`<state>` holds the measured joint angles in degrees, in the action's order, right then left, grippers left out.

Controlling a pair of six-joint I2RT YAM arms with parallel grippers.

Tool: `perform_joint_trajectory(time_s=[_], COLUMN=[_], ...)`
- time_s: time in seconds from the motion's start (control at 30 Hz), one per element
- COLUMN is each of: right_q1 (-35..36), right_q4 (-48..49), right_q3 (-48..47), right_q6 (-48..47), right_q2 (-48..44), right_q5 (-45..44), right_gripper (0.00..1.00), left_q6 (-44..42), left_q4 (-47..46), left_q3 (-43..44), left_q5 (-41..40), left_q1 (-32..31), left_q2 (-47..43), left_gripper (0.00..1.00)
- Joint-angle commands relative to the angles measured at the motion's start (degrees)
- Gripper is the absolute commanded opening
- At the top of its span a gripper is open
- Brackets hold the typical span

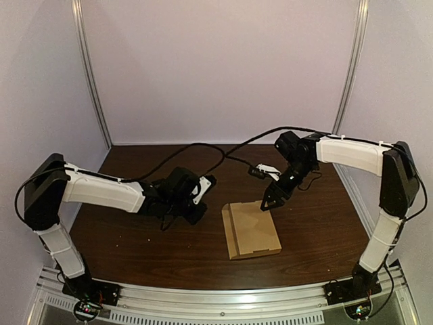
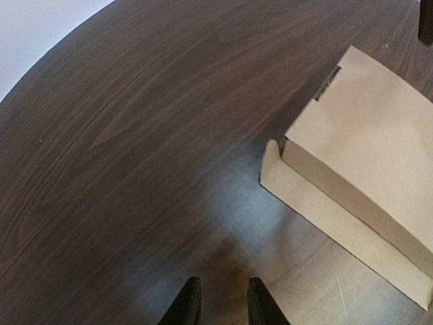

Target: Fold the paper box

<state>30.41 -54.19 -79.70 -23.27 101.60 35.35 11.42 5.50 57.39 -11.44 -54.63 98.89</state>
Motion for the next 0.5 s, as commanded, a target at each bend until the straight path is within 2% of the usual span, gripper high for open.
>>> perform_joint_trajectory(time_s=[0.0,0.17,0.27,0.47], right_q1=[-1.04,-2.4,-2.71,-2.73], right_q4=[1.48,0.99,0.13,-0.69], right_q3=[-1.24,-2.87,-3.5,-3.93], right_q6=[2.79,3.32,3.92,4.77], right_q2=[3.83,6.1,7.06,9.49], right_q5=[-2.81,-3.38,-4.11,-7.48], right_gripper=[0.63,0.65,0.66,0.68], left_q6=[-4.88,-14.73,-15.93,-14.93], left_q4=[-18.19,-20.76,-19.23,-19.27], left_q3=[-1.42,1.65,5.72,10.89], left_q5=[15.03,24.24,26.23,25.21], left_q1=[4.76,6.1,6.45,7.26], left_q2=[3.27,9.32,13.47,18.71], left_gripper=[0.25,0.22,0.25,0.25])
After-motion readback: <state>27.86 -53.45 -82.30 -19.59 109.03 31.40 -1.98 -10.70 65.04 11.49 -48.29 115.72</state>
